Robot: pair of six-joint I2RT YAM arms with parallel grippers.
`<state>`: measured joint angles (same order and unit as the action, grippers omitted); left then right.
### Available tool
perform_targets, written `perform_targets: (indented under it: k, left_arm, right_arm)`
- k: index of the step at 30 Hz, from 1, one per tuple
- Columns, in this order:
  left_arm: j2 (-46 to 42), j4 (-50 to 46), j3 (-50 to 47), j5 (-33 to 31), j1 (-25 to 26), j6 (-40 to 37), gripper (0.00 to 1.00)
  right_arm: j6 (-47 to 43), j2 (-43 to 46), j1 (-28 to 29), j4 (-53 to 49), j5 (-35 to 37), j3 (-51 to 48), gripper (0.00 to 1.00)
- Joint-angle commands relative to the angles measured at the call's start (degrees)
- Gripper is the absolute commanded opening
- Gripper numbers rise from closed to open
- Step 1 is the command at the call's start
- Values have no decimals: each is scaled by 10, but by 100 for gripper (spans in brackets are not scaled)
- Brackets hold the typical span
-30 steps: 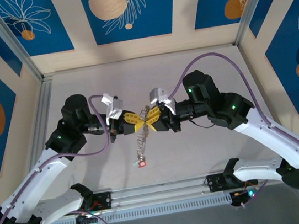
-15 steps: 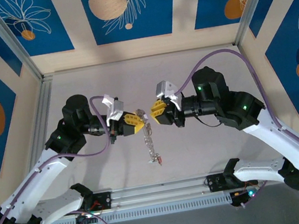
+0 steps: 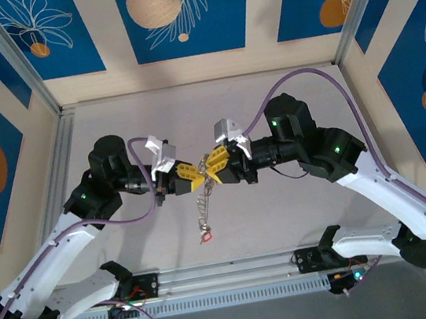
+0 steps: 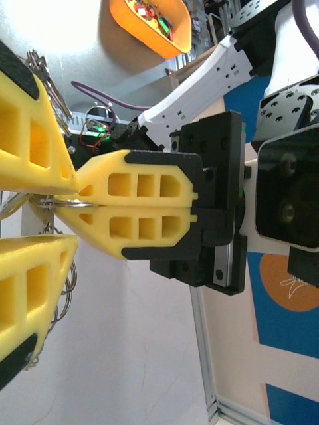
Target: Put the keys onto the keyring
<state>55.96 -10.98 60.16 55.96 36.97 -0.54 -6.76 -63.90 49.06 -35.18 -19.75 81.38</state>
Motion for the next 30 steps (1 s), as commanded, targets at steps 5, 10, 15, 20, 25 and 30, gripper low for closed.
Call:
perform_targets:
  k: [5, 10, 15, 20, 25, 30]
  left_arm:
    - [-8, 23, 28, 22, -2, -3, 0]
    - [-8, 21, 32, 24, -2, -2, 0]
    - [-9, 27, 32, 24, -2, 1, 0]
    - [-7, 31, 32, 27, -2, 5, 0]
    - [-6, 45, 30, 32, -2, 13, 0]
    - [-3, 50, 31, 34, -2, 15, 0]
  right_arm:
    - [9, 3, 2, -5, -25, -3, 27]
    - [11, 3, 2, -6, -13, -11, 29]
    - [11, -3, 2, -4, -15, -13, 29]
    - [7, -4, 2, 0, -9, -15, 29]
    - [8, -11, 3, 3, -14, -18, 28]
    - [3, -13, 4, 7, -7, -19, 26]
